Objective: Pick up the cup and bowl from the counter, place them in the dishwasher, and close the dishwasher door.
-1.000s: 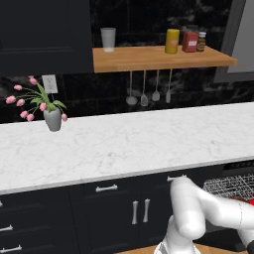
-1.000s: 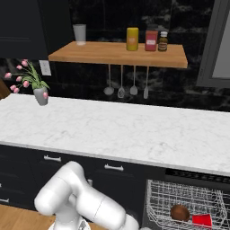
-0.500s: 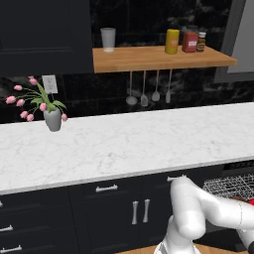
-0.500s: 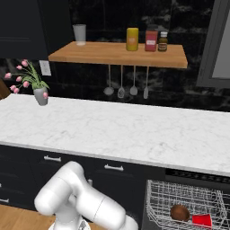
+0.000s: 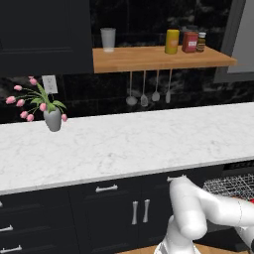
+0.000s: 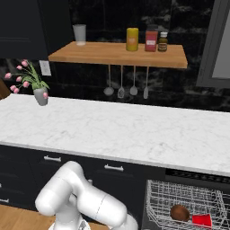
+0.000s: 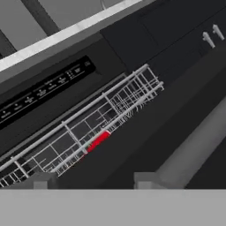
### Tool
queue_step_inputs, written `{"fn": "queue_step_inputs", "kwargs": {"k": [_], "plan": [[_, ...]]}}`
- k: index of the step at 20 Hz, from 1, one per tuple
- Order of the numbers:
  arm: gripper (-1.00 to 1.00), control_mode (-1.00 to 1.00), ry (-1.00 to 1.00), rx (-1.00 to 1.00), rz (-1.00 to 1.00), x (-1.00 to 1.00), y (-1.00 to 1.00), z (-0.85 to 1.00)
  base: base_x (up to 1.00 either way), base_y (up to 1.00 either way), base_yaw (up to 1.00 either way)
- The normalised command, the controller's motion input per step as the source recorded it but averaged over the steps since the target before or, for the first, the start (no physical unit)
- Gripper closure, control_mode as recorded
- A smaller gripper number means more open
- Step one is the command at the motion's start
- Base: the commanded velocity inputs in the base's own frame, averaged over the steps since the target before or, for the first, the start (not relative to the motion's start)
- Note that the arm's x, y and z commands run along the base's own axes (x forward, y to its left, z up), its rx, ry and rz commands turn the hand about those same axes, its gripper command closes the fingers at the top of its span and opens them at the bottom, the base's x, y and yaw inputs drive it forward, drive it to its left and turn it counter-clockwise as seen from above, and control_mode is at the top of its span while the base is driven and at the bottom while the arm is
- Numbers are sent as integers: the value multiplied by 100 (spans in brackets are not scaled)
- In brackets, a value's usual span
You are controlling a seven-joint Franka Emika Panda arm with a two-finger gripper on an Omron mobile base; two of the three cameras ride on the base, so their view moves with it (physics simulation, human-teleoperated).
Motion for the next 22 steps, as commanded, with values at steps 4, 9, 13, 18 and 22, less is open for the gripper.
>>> {"fn": "queue_step_inputs", "kwargs": {"k": [4, 9, 13, 18, 22], "plan": [[-100, -100, -41, 0, 0, 100, 28, -4, 0, 0, 0], [-100, -100, -22, 0, 2, 100, 25, -27, 0, 0, 0], [-100, -100, -1, -4, 2, 74, 21, -27, 0, 0, 0], [-100, -100, 0, -8, 1, 100, 20, -17, 0, 0, 0], [-100, -100, 7, -14, 2, 53, 5, -38, 0, 0, 0]]}}
